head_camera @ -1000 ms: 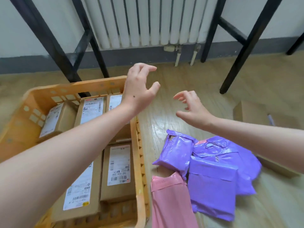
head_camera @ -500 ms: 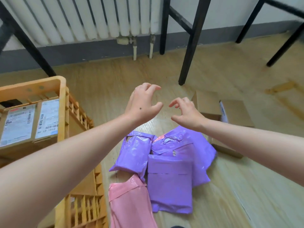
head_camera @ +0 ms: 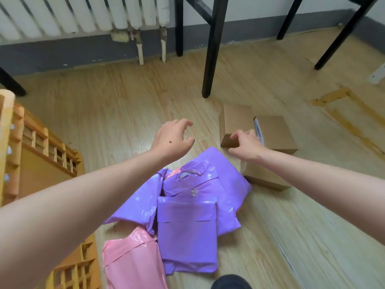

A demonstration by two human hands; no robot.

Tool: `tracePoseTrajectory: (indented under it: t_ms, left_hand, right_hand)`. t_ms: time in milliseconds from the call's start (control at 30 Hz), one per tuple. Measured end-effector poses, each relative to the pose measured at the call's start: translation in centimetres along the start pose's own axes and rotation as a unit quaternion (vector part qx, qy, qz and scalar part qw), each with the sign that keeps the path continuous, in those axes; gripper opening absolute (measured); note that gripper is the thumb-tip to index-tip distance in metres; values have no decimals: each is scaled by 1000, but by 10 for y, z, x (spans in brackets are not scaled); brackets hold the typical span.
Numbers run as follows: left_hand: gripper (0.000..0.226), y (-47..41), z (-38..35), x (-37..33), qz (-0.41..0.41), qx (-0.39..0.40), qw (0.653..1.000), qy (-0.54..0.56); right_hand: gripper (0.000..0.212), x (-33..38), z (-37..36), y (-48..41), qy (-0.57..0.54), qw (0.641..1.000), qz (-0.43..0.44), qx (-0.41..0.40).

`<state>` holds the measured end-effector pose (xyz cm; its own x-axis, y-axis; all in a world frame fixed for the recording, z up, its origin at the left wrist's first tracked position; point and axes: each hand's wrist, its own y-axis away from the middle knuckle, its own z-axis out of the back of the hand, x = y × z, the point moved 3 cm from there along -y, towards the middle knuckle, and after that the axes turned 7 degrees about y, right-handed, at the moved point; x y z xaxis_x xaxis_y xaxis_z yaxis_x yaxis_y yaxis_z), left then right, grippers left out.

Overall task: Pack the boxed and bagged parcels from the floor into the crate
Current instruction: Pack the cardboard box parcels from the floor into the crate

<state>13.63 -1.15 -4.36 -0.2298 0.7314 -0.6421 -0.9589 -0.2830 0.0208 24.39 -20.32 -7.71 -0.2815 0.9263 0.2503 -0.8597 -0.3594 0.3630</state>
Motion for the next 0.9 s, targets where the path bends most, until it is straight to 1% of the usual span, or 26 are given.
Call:
tracePoseTrajectory:
  t_ms: [133, 300, 567, 700, 900]
  left_hand:
    - [45, -7, -7, 5, 3, 11, 1000, 1]
    - [45, -25, -10, 6, 19, -4, 1000, 15]
    - [44, -33, -16, 23, 30, 10, 999, 23]
    - [43, -33, -11, 40, 54, 11, 998, 25]
    - [40, -36, 0, 52, 102, -23, 992, 72]
  right_hand:
    - [52, -5, 0, -30, 20, 996, -87, -30]
    - [54, -3, -4, -61, 36, 989, -131, -51]
    - [80, -4, -12, -88, 54, 975, -193, -90]
    - [84, -6, -13, -95, 42, 973, -206, -100]
    - [89, -3, -8, -93, -10, 972, -209, -104]
